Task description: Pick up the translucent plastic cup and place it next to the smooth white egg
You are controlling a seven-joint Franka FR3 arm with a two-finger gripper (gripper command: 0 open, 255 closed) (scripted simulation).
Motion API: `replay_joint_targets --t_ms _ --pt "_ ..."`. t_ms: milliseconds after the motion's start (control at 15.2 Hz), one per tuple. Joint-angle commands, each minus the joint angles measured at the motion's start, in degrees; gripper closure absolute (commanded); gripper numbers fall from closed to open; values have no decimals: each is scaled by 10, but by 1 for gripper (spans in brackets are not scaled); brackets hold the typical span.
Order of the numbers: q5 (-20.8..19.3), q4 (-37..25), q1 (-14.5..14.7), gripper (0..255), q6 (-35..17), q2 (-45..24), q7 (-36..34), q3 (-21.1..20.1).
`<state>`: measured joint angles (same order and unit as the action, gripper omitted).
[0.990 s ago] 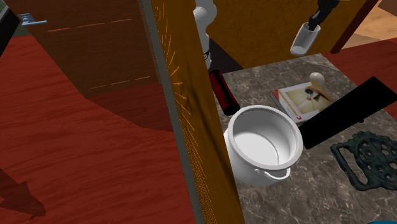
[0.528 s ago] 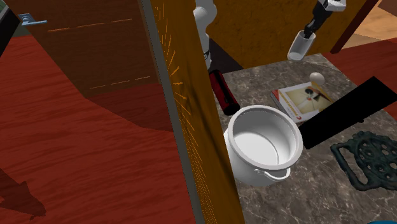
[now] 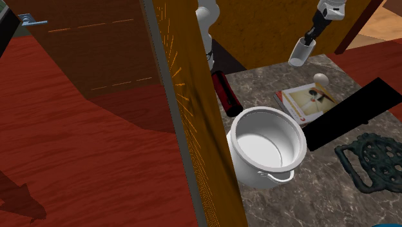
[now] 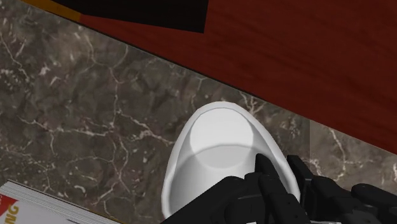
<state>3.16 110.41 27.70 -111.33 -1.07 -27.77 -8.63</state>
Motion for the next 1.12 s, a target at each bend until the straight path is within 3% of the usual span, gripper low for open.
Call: replay_joint_targets --t_ms 0,264,330,660,924,1056 --pt "0 0 0 255 -1 0 0 0" --pt "0 0 0 255 -1 0 0 0" --pt "0 0 0 0 -1 0 0 0" --pt "0 0 0 0 -1 0 0 0" --pt "0 -62 -2 0 70 9 0 2" --pt "0 -62 -2 0 70 9 0 2"
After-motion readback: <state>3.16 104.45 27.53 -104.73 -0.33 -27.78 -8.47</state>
